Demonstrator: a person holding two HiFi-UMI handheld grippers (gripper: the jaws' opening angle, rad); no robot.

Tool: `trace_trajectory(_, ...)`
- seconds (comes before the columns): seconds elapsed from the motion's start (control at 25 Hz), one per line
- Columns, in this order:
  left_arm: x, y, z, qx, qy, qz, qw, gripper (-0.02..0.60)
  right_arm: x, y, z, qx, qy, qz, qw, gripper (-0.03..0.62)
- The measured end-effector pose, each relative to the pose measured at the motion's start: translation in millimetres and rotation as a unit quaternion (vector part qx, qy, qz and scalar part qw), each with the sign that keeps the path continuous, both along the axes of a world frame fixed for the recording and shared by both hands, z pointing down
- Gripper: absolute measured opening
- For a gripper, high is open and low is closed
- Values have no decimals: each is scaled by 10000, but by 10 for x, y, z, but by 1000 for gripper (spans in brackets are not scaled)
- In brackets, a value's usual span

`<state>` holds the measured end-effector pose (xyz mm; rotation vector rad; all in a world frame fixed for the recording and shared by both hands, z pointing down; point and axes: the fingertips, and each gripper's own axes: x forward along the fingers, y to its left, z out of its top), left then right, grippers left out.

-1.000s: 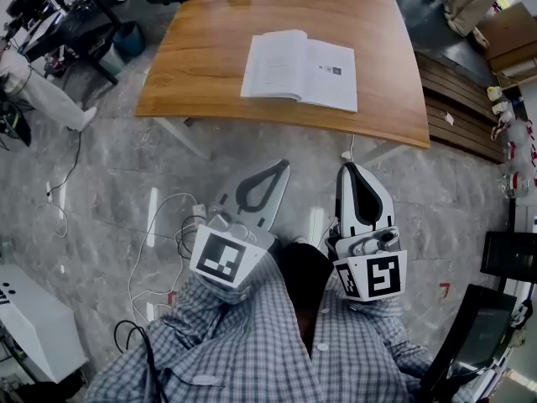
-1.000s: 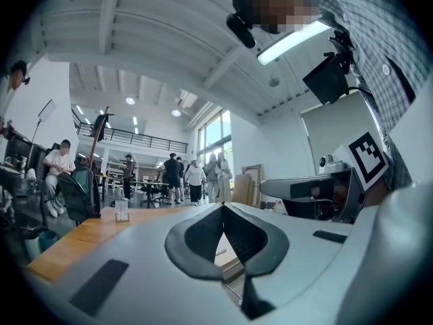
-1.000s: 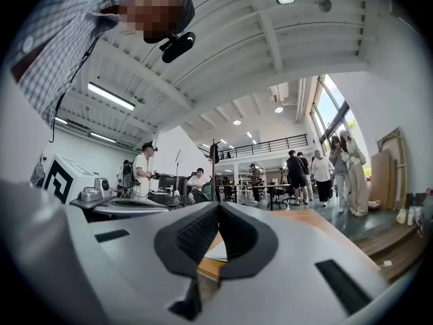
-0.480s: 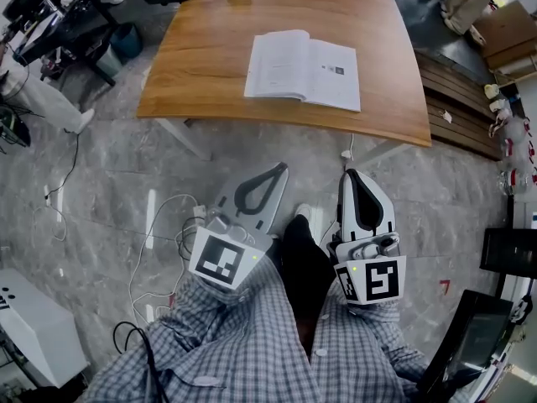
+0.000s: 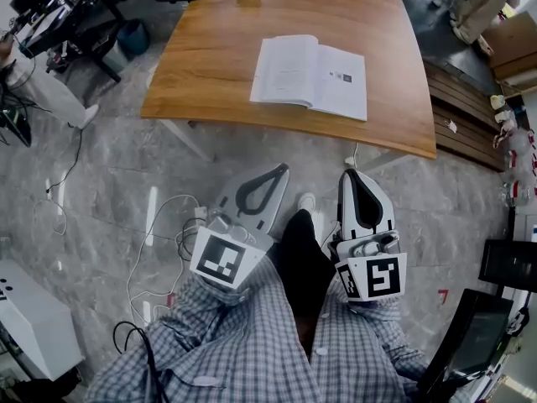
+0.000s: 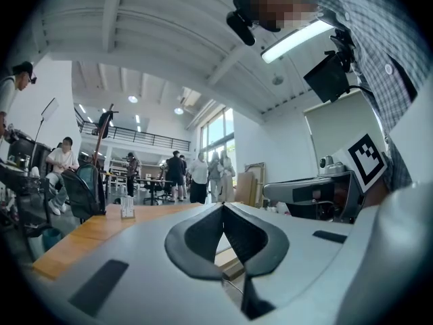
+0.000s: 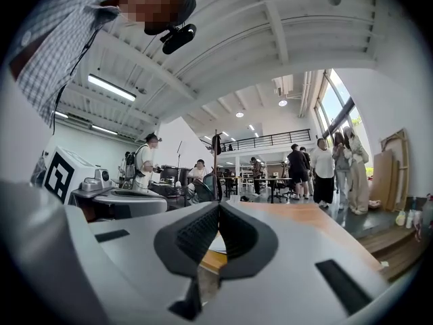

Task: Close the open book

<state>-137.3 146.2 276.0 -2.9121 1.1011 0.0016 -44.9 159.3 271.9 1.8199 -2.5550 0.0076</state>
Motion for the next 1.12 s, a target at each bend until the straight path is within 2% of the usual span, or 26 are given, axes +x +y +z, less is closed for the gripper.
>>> trace_trajectory(0.32, 200, -481, 53, -48, -84, -113, 9999, 9, 182, -492, 115, -181, 70, -129, 9997, 20)
trace_trajectory(0.64, 580, -1091, 172, -172, -320, -254, 9990, 9, 631, -1162, 247, -347, 39, -193, 9992, 20)
trace_trajectory(0.92, 948, -1584, 201, -554, -21, -442, 9975, 10, 944, -1745, 270, -383, -64, -425, 9983, 20)
trace_trajectory(1.12, 1091, -1932, 331, -844, -93, -647, 9943, 9, 1156, -2094, 304, -424, -146, -527, 9976, 20)
